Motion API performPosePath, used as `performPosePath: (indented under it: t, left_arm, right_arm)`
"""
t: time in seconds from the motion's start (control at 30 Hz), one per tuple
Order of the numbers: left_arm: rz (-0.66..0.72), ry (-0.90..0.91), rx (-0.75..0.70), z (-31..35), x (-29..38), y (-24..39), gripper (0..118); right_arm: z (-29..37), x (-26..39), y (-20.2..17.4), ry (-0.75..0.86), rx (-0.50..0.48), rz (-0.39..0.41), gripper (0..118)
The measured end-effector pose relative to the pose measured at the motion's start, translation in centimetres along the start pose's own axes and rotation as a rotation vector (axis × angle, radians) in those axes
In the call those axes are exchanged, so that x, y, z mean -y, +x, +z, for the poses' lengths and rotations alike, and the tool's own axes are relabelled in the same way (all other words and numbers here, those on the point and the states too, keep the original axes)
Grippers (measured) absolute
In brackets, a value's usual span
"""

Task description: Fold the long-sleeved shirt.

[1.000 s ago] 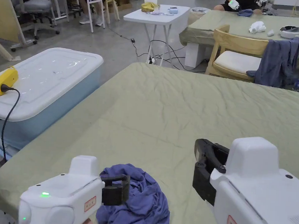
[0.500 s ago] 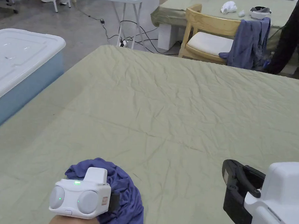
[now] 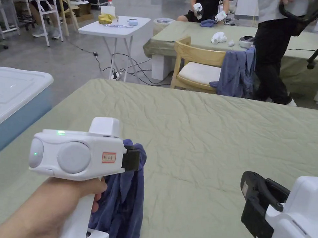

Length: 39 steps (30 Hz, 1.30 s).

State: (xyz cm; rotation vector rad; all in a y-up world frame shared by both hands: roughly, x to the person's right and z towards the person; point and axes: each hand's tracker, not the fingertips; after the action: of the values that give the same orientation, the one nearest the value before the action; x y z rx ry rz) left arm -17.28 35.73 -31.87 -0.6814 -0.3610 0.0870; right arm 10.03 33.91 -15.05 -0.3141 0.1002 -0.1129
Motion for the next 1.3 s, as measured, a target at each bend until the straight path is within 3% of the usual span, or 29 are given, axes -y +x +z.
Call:
performPosePath:
  t: [0.23,0.4,0.63,0.73,0.83,0.9,0.97,1.07,1.2,1.3]
  left_arm:
    - [-0.140,0.145,0.114,-0.9,-6.0,11.3,28]
    - [-0.196,0.046,0.195,-7.8,-4.9,20.4,28]
    - [-0.305,-0.302,0.223,-22.0,8.1,30.5,28]
    - [-0.300,-0.519,0.220,-27.7,15.3,32.7,34]
    - [-0.263,-0.670,0.237,-30.5,20.7,33.5,46]
    - [-0.295,-0.624,0.208,-31.0,22.0,33.7,78]
    - [-0.328,-0.547,0.228,-30.9,21.9,33.9,100]
    - [-0.326,-0.459,0.245,-28.7,18.6,33.7,102]
    - [-0.330,-0.229,0.314,-21.4,12.7,31.0,102]
    - [-0.329,-0.159,0.370,-15.8,10.5,27.3,102]
  right_arm:
    - [5.0,-1.4,5.1,0.091,0.102,-0.003,4]
    - [7.7,-0.7,9.7,0.094,0.203,-0.027,4]
    - [9.3,3.2,15.0,-0.007,0.300,-0.100,4]
    - [9.1,5.5,17.4,-0.140,0.313,-0.171,4]
    - [8.7,7.7,19.1,-0.221,0.404,-0.155,4]
    - [8.6,8.6,20.0,-0.223,0.407,-0.174,4]
    - [8.5,9.0,20.7,-0.221,0.388,-0.227,4]
    - [8.2,8.8,20.6,-0.212,0.382,-0.220,4]
    - [8.1,8.1,20.1,-0.172,0.357,-0.224,4]
    - [7.9,8.2,19.3,-0.145,0.346,-0.215,4]
